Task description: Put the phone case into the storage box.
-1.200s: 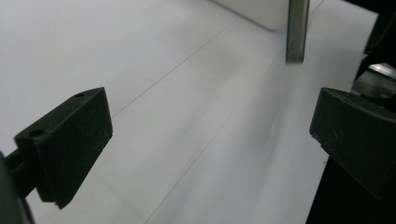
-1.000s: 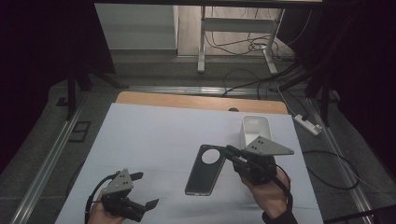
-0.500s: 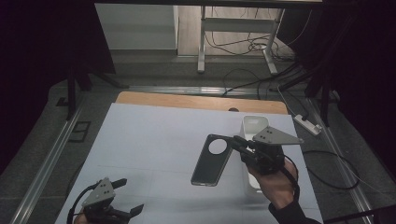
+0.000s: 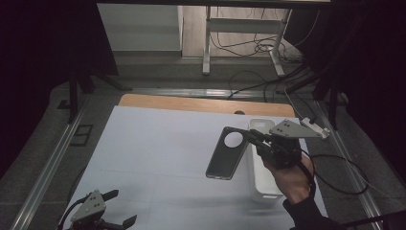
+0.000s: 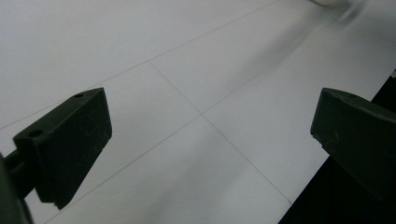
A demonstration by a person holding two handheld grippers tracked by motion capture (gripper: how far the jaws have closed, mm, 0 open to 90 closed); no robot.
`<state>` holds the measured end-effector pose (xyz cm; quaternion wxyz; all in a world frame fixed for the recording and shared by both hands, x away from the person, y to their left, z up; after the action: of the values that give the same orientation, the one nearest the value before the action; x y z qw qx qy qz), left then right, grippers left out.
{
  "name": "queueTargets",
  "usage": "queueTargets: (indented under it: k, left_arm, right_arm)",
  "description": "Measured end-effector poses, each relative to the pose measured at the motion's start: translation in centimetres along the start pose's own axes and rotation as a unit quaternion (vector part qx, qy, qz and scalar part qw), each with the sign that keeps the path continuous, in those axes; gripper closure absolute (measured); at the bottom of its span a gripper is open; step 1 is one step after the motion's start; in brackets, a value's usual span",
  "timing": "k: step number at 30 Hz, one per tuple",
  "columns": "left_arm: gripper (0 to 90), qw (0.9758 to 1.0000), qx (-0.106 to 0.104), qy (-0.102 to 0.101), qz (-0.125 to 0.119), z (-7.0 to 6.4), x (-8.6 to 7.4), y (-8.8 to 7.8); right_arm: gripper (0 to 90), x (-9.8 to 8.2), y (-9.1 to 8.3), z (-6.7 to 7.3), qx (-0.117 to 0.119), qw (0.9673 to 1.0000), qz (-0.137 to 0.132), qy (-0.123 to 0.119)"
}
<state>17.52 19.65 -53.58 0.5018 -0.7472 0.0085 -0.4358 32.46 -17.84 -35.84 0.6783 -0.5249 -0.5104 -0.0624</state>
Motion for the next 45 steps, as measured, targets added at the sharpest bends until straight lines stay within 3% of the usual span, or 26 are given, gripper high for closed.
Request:
queueTargets:
  k: [12,23,45]
  left_arm:
    - [0.0,0.9999,0.003,-0.008,-0.01,0.2,-0.4,-0.4]
    - [0.0,1.0,0.004,0.0,-0.003,0.1,-0.4,-0.3]
    - [0.0,1.0,0.005,0.002,-0.001,0.1,-0.4,-0.2]
  right_arm:
    - [79.3,0.9,-0.1,-3.3,-0.037,0.9993,-0.006,-0.004]
    - [79.2,1.7,-0.2,-6.3,-0.061,0.9981,-0.011,-0.004]
    - [79.3,1.4,1.0,-13.0,-0.111,0.9938,-0.002,0.013]
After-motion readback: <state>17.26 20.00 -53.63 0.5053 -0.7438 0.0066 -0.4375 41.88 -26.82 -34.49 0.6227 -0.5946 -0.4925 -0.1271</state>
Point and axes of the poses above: each handheld gripper's, and its own axes: y roughly forward along the jaws, x roughly out of its top, z roughly to its left, the point moved 7 cm from there along y, roughly forward along the jaws, and after that the axes turned 14 degrees about z, right-handed, at the moved point
